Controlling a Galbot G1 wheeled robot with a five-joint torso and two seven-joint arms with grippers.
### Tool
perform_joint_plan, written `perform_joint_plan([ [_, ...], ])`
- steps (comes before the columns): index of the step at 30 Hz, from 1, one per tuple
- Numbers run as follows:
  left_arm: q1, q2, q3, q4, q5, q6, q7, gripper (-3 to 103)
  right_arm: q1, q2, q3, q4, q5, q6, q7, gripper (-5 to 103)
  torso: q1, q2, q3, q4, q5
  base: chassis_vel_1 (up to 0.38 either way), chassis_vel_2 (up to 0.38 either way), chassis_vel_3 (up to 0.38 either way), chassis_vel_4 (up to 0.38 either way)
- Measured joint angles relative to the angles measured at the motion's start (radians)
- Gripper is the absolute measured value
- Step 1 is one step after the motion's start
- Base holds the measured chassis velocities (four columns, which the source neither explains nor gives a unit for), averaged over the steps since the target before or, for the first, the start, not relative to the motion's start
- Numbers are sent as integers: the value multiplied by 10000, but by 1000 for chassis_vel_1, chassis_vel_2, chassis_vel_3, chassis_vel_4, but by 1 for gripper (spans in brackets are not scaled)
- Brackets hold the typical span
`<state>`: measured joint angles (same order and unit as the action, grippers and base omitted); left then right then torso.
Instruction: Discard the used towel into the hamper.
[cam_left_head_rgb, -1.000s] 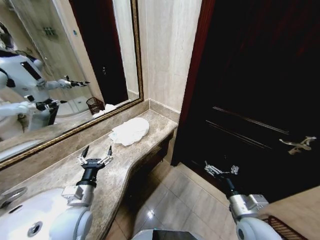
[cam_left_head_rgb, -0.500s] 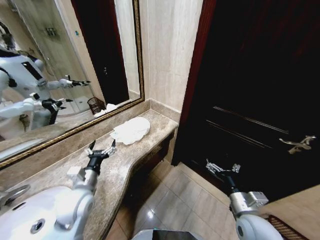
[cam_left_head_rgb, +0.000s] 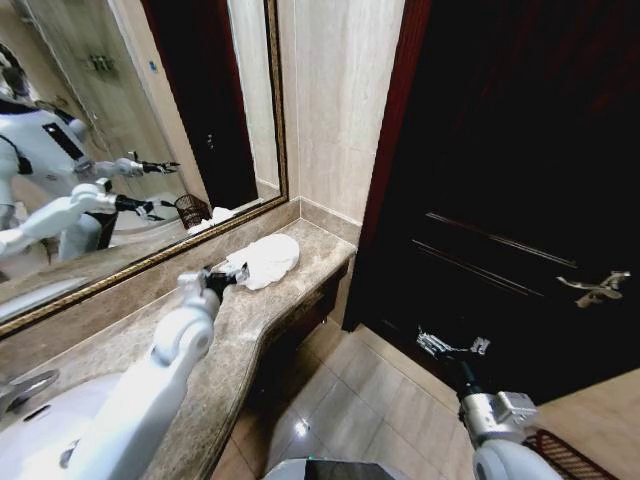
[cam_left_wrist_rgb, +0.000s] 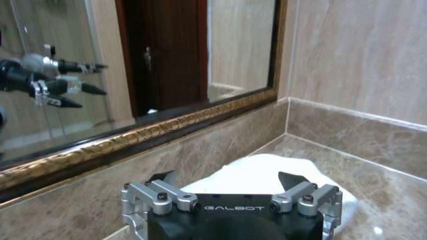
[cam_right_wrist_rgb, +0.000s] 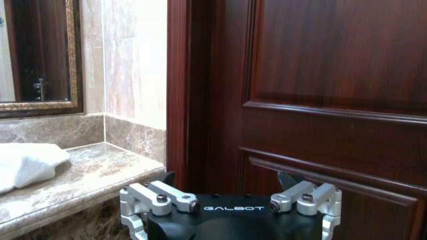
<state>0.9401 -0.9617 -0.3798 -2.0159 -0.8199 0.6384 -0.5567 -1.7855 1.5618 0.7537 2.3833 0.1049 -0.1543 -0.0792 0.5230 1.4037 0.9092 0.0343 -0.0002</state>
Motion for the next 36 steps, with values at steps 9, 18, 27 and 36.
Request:
perform_joint_plan([
  [9, -2842, -126, 2189, 2460, -1340, 447, -947, 100, 195, 30, -174, -208, -244, -154, 156, 100, 0, 0, 0, 2, 3, 0, 0, 0, 0],
  [18, -4609, -689, 3699, 4606, -2064, 657, -1645, 100, 163, -45, 2, -224, -110, -164, 245, 100, 0, 0, 0, 1, 4, 0, 0, 0, 0],
  [27, -5292, -1248, 4123, 5887, -2563, 786, -2030, 100, 231, -108, 77, -259, 47, -162, 301, 100, -1, -1, -1, 1, 3, 0, 0, 0, 0],
  [36, -5367, -1391, 4190, 6611, -2408, 784, -1756, 100, 344, -179, 107, -271, 119, -205, 339, 100, -2, 0, -2, 2, 3, 0, 0, 0, 0],
])
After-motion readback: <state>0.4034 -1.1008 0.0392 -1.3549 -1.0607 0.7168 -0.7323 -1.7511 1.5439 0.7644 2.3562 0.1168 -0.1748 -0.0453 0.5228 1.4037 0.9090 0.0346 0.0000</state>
